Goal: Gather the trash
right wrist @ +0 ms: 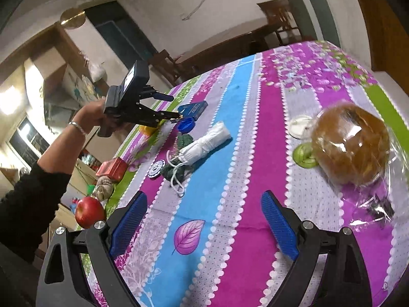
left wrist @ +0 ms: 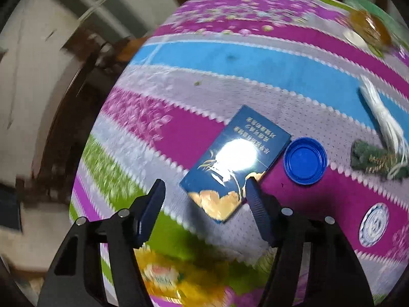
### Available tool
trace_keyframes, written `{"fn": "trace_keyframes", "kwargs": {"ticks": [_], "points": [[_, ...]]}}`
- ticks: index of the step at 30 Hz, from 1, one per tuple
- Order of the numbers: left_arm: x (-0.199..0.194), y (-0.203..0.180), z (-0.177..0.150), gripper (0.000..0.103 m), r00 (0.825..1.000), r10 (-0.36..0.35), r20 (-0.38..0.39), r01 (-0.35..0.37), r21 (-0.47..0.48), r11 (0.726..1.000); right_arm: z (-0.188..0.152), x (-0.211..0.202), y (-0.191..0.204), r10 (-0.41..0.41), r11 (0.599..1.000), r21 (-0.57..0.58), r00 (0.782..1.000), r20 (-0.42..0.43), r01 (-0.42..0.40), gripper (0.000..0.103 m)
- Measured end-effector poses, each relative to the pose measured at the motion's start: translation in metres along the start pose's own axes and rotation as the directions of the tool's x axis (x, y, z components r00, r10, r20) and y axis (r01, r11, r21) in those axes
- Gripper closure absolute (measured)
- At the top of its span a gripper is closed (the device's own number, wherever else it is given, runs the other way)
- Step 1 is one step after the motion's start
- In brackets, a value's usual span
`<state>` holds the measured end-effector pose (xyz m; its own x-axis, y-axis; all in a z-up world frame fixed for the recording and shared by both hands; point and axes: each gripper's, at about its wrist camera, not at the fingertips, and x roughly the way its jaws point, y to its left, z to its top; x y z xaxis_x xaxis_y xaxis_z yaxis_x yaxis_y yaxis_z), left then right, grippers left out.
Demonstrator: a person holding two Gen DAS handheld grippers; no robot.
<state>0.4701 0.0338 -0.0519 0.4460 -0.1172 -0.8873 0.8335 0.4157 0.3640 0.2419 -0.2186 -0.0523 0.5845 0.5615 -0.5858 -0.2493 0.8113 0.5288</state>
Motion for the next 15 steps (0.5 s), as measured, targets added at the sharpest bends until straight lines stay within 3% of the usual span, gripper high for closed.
{"fn": "trace_keyframes", "kwargs": {"ticks": [2,6,10,15], "points": [[0.004,0.003,0.003,0.041,0.999,-0.043,0.003,0.043,0.018,0.999,0.001,0.000,-0.005,-0.010,1.000,0.015,1.000,-0.009,0.010,0.012],[0.003,0.012,0.000,0.053,0.988,-0.153,-0.003,0.152,0.079,0.985,0.000,0.002,-0.012,-0.006,0.999,0.043,1.000,-0.031,0.008,0.012],[0.005,0.006,-0.006,0.055,0.985,-0.173,0.001,0.171,0.158,0.972,-0.002,0.009,-0.013,-0.001,0.999,0.049,0.999,-0.040,0.003,0.011],[0.005,0.008,-0.003,0.054,0.971,-0.237,0.012,0.233,0.151,0.961,0.000,0.022,-0.018,0.038,0.995,0.091,0.998,-0.046,-0.034,0.009]]}}
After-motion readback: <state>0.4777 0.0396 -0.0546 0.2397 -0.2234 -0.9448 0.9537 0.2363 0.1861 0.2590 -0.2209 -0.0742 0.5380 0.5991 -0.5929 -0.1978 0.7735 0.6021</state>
